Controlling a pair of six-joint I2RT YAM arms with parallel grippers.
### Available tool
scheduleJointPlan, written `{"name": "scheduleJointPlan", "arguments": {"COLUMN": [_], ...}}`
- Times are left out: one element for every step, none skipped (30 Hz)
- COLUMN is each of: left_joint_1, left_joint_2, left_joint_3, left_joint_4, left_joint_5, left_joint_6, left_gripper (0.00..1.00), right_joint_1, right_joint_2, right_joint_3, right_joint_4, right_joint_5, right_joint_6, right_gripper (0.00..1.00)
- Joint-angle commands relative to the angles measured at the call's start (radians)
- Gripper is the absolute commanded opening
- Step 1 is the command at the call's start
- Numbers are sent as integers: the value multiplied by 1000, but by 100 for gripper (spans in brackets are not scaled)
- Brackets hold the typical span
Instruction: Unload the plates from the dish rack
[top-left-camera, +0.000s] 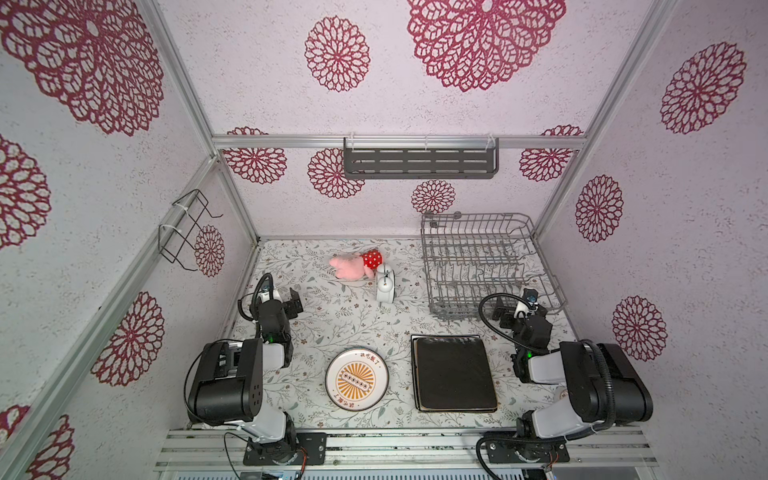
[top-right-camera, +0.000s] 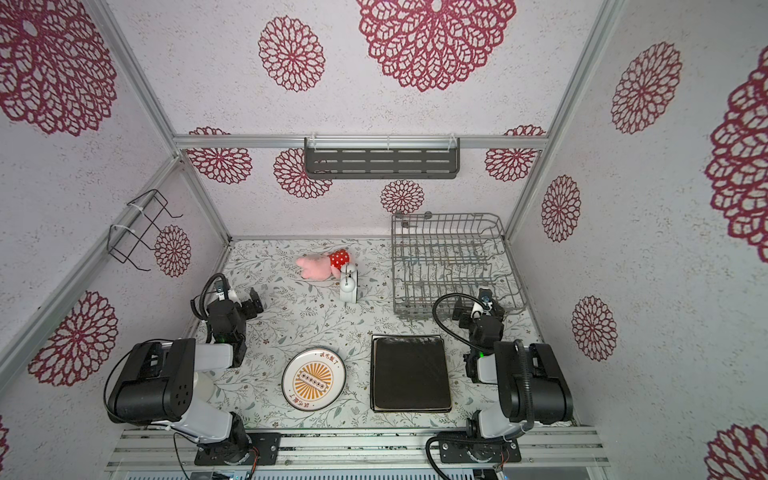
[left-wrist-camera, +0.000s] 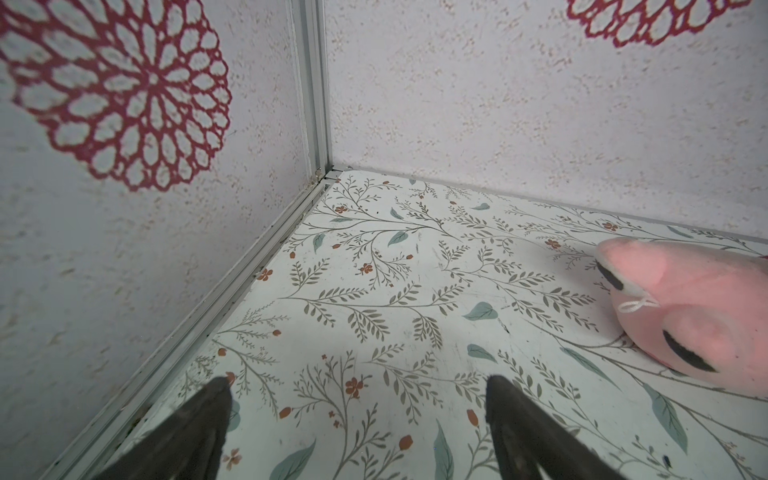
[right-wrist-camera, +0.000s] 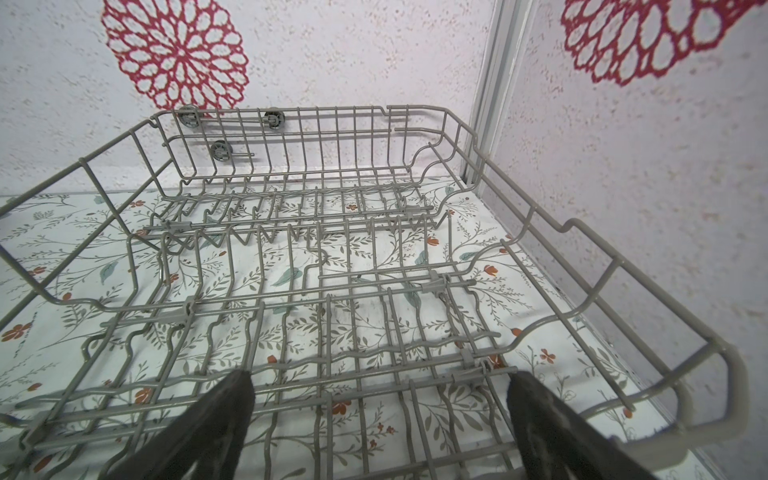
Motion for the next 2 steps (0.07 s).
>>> {"name": "scheduleJointPlan", "arguments": {"left_joint_1": [-2,-2], "left_joint_2": [-9,-10], "left_joint_3": [-6,-7], "left_joint_4": [15,15], "left_joint_5": [-4,-4], "left_joint_6": [-3,-1], "left_gripper": [97,97], "right_joint_1": [14,15], "right_joint_2": [6,8], "right_joint_3": [6,1], "right_joint_4": [-36,-26], "right_joint_5": [-66,-65], "right_joint_6": [-1,-3], "right_gripper": [99,99]}}
